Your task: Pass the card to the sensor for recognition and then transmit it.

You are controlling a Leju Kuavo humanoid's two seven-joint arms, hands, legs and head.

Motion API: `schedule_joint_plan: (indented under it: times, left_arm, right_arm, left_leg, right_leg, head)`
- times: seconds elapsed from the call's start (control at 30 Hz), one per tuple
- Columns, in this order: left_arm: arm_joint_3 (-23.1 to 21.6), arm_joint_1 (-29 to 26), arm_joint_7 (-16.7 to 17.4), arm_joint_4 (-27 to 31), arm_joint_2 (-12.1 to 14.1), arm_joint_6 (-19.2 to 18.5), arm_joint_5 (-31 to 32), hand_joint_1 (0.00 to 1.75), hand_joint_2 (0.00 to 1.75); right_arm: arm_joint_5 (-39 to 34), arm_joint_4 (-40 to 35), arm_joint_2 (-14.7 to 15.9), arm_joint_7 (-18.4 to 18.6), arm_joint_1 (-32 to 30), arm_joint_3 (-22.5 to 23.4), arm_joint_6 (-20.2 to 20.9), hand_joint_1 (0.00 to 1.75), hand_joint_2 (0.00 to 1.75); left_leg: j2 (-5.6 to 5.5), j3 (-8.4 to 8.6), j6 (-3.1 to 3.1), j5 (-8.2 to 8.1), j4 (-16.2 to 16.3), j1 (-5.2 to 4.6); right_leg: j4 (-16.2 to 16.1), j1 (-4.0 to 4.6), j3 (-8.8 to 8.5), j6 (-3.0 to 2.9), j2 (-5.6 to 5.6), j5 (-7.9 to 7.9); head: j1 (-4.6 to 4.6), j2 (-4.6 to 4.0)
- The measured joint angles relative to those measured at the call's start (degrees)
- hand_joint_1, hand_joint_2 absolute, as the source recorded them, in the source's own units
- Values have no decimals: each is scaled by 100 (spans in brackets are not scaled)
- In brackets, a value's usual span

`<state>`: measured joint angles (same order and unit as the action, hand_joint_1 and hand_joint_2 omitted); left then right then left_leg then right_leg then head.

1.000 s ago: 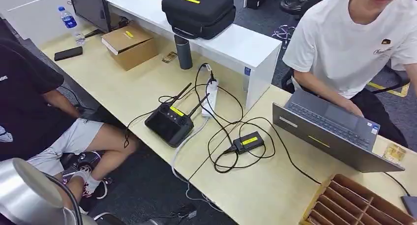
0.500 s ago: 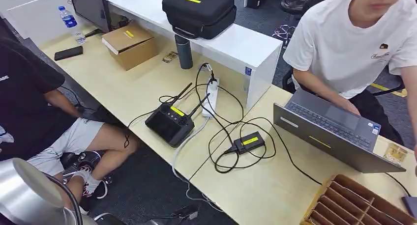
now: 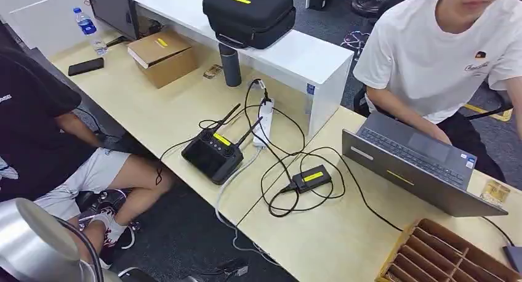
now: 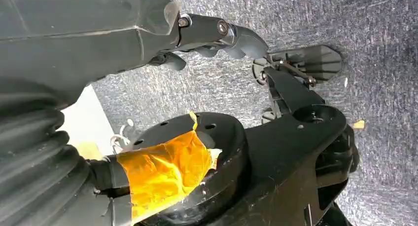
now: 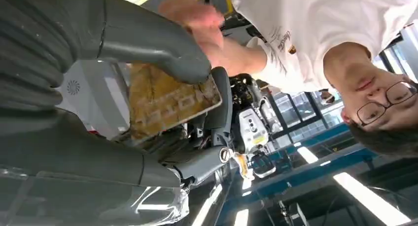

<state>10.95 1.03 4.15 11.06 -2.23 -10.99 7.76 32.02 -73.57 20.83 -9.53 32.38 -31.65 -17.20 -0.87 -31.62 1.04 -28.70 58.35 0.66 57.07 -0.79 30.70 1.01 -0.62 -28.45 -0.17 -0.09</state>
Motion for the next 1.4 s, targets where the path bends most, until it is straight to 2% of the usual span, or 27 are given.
schedule_joint_plan:
  times: [0.4,0.7,1.03,1.23,1.4]
  left_arm:
    - [0,-2,-15,0,-2,18,-53,0,175]
    - [2,-17,-2,0,-24,88,-153,0,175]
    - [11,-35,39,-2,-31,188,-216,0,175]
    - [13,-37,46,-2,-48,249,-249,0,175]
    - [94,-36,48,-4,-74,271,-271,0,175]
  right_arm:
    - [-146,-61,2,-94,-318,31,-33,175,175]
    - [-227,-582,225,-254,-1183,354,-280,175,175]
    - [-255,-1307,588,-472,-2437,1175,-442,175,175]
    - [-406,-1582,610,-677,-3111,1785,-276,175,175]
    - [-472,-1602,573,-783,-3513,2109,-203,175,175]
  left_leg:
    - [0,1,0,0,0,0]
    - [-1,-3,-1,-1,0,-1]
    - [-6,-11,-1,-2,0,-1]
    - [-6,-13,-1,-2,0,-1]
    - [-5,-13,-2,-3,-1,-1]
  right_leg:
    - [0,0,2,0,0,0]
    - [-3,0,6,0,1,0]
    - [-4,-1,14,0,8,-1]
    - [-4,-1,15,0,8,-1]
    - [-4,-1,15,0,8,-1]
  head:
    - [0,0]
    - [0,0]
    - [0,0]
    - [0,0]
    - [0,0]
